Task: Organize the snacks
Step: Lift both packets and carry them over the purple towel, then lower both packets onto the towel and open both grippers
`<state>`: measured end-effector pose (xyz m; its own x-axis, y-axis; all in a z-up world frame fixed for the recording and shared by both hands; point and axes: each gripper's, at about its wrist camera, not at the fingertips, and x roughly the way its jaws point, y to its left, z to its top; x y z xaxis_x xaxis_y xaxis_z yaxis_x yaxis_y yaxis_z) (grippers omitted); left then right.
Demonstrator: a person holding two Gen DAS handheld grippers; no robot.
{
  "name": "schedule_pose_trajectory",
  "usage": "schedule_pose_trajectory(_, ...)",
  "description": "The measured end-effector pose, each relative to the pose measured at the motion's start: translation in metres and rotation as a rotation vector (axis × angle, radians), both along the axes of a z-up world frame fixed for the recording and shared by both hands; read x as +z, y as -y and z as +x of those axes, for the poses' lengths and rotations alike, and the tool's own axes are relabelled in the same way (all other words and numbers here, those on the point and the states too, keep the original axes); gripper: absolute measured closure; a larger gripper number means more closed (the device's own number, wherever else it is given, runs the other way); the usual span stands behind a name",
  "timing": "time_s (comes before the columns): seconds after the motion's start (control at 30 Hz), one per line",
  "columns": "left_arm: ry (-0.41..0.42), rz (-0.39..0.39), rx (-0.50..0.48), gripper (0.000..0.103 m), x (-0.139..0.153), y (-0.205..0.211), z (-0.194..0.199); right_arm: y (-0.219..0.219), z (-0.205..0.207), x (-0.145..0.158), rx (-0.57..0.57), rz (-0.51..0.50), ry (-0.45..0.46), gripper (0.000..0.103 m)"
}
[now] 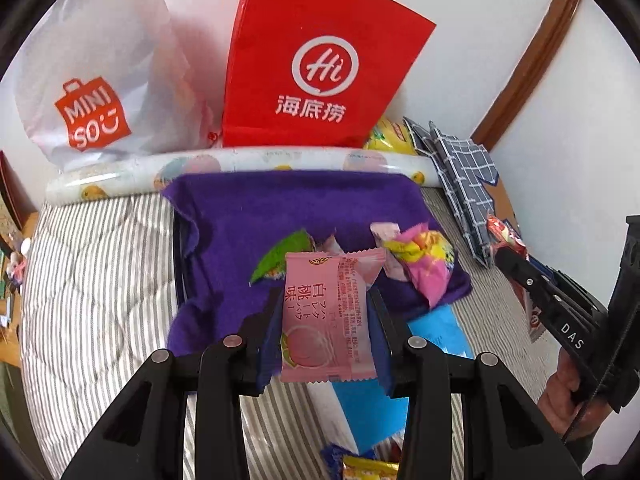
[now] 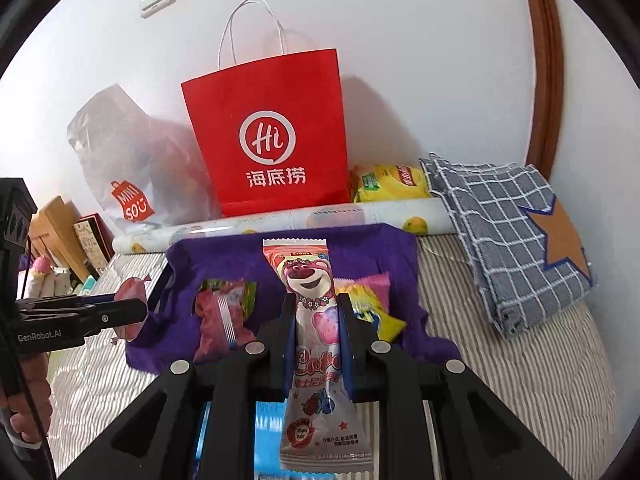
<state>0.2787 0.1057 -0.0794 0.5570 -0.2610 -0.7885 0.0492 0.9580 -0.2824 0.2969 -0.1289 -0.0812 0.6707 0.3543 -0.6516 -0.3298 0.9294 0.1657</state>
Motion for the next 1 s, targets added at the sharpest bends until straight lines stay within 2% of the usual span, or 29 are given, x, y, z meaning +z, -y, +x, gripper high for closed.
schedule_pose_trajectory(0.4, 0.013, 0.041, 0.002, 0.063, 0.001, -0.007, 0.061, -0.022, 0.064, -0.013, 0.036, 0.016, -0.004, 0.085)
schedule_pose_trajectory(0.67, -0.019, 0.041, 0.021, 0.063, -0.022, -0.010, 0.100, -0.025, 0.112, -0.039, 0.019, -0.025, -0.055, 0.085)
schedule_pose_trajectory(1.0, -0.072, 0.032, 0.005, 0.063, -0.058, -0.007, 0.120, -0.022, 0.129, -0.073, 0.007, -0.058, -0.125, 0.085)
